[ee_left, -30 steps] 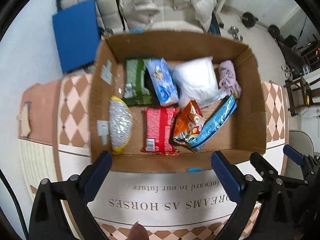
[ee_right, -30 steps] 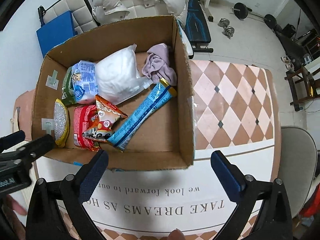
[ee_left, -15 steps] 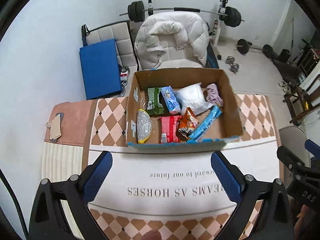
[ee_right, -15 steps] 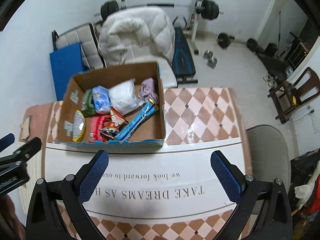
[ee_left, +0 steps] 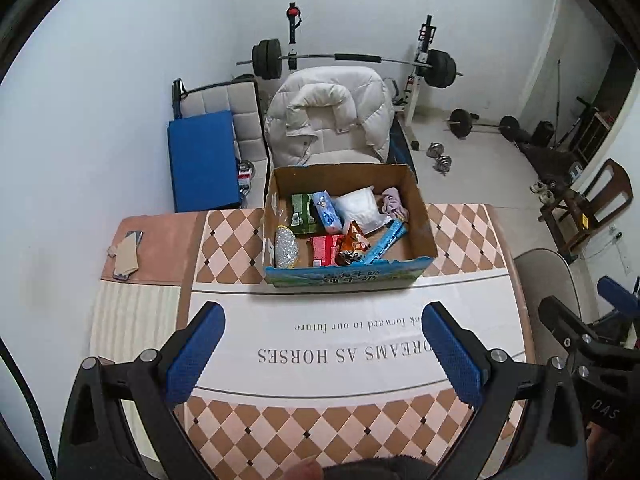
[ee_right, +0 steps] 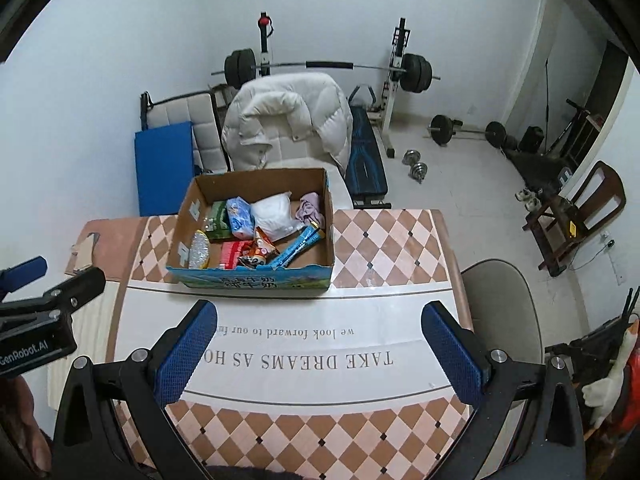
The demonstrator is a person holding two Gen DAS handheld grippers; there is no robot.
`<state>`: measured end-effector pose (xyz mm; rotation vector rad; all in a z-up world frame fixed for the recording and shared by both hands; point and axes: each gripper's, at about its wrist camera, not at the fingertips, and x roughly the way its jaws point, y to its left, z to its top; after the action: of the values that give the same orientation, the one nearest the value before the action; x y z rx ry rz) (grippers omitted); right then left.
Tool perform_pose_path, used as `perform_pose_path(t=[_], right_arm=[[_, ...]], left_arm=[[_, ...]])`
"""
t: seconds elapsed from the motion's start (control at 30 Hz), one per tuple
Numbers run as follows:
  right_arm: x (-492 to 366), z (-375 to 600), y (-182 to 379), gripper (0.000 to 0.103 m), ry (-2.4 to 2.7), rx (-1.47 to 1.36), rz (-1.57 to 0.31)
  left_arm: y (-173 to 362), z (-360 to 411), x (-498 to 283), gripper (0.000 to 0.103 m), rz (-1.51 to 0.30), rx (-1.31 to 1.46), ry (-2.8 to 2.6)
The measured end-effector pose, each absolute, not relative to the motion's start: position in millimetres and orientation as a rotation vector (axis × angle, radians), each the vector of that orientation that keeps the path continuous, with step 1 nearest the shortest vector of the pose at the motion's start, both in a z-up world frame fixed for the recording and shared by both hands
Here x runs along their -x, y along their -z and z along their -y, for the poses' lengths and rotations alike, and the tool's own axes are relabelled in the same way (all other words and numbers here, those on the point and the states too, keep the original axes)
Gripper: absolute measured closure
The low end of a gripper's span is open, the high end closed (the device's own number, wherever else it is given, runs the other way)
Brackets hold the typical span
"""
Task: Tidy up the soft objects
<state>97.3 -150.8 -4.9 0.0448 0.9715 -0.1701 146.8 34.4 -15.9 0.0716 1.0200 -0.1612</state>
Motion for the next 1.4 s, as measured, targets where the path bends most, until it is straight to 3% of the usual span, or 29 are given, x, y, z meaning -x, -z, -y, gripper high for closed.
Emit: perform_pose_path(t=[0.43, 1.4], right_arm=[[-42.2, 130.8, -44.5, 0.000, 0.172, -0.017, -0.897], [-75.3, 147.8, -45.6, 0.000, 0.228, -0.021, -0.856]], left_arm=[[-14.2, -44.8, -115.4, 0.002, -0.924, -0.074, 0.142], [-7.2, -37.8, -130.2, 0.000, -0.891, -0.070, 0.104]])
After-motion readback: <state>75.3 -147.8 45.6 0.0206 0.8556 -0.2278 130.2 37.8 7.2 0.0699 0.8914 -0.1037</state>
